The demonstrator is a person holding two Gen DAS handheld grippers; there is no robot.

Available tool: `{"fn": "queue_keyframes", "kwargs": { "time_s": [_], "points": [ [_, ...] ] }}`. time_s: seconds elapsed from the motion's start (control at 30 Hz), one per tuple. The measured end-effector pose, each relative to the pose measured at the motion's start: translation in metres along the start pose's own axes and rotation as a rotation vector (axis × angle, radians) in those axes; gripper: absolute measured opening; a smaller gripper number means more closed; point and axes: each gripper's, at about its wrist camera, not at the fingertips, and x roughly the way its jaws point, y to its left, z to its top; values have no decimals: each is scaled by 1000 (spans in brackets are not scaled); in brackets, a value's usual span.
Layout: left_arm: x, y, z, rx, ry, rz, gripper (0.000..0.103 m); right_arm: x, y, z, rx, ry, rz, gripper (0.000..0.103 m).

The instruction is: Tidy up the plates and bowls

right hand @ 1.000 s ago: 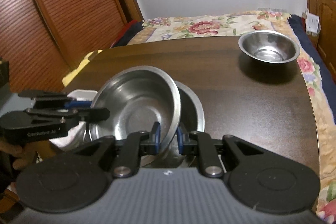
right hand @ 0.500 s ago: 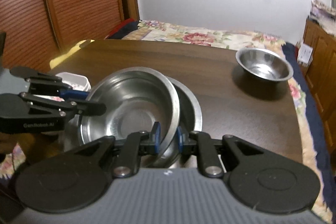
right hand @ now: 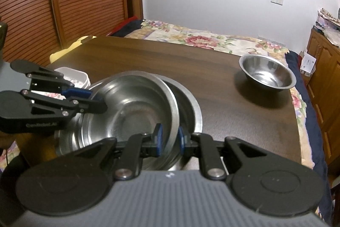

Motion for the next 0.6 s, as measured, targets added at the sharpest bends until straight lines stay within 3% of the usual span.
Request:
{"fn": "queue_keyframes", "kwargs": {
  "time_s": [0.6],
  "points": [
    [-6,6,-6,-67,-44,-15,22,-7,-10,-12,153,-153,3,18]
  ]
}}
